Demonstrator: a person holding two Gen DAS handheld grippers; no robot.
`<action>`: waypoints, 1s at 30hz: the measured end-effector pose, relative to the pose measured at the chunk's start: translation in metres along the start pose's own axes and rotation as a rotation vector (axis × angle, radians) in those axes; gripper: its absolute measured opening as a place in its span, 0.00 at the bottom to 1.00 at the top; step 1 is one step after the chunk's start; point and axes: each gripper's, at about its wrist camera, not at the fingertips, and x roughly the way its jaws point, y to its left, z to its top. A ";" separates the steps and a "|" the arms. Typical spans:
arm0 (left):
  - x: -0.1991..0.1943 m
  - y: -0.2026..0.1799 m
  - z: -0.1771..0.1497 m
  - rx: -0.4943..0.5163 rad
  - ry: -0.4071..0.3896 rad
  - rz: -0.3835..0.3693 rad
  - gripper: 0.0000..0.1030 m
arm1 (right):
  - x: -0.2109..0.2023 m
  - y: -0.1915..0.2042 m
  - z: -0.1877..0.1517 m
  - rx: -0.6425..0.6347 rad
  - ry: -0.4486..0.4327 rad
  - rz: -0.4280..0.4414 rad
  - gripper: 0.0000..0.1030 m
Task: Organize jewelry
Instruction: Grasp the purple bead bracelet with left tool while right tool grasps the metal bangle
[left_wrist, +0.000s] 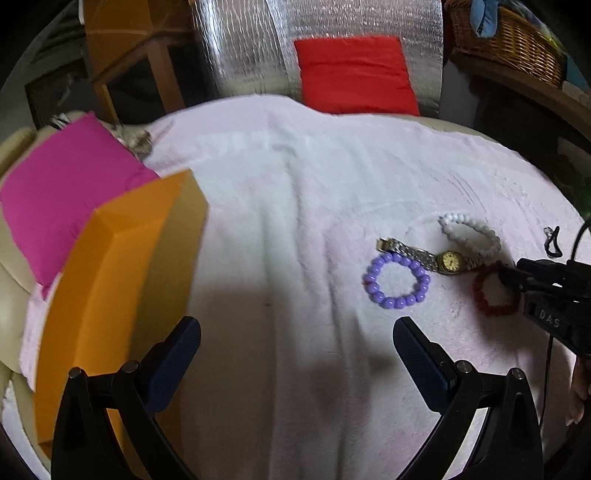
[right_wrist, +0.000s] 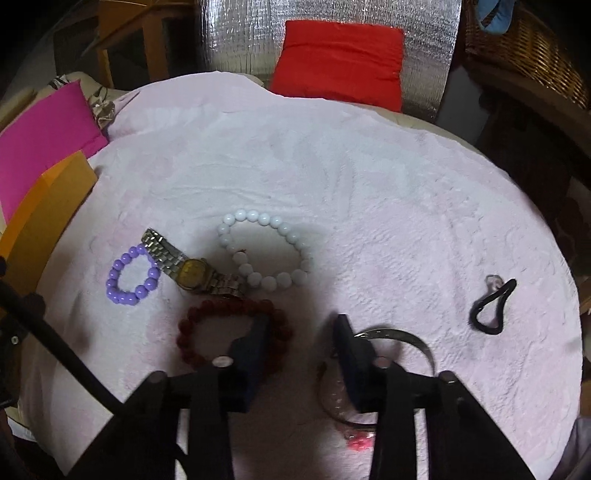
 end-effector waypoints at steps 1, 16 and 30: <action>0.003 -0.001 0.001 -0.001 0.008 -0.011 1.00 | 0.000 -0.004 0.000 0.009 -0.001 0.004 0.25; 0.048 -0.056 0.022 0.076 0.109 -0.239 0.42 | -0.010 -0.065 0.004 0.200 -0.009 0.154 0.13; 0.032 -0.055 0.012 0.050 0.101 -0.292 0.18 | -0.020 -0.072 0.010 0.257 -0.025 0.229 0.34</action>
